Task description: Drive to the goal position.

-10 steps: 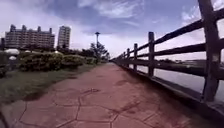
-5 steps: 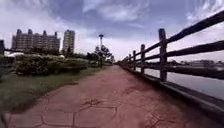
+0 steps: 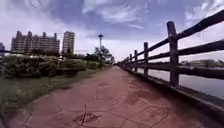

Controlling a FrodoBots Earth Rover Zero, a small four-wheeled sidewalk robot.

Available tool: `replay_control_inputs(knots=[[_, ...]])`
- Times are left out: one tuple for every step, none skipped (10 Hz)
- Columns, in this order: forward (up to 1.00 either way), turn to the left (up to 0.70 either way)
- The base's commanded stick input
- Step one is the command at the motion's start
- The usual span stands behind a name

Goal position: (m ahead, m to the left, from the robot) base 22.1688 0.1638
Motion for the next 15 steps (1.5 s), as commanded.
replay_control_inputs(knots=[[1.00,0.00],[1.00,0.01],[1.00,0.04],[1.00,0.19],[1.00,0.07],[1.00,0.00],[1.00,0.00],[1.00,0.00],[1.00,0.00],[1.00,0.00],[1.00,0.00],[1.00,0.00],[1.00,0.00],[1.00,0.00],[1.00,0.00]])
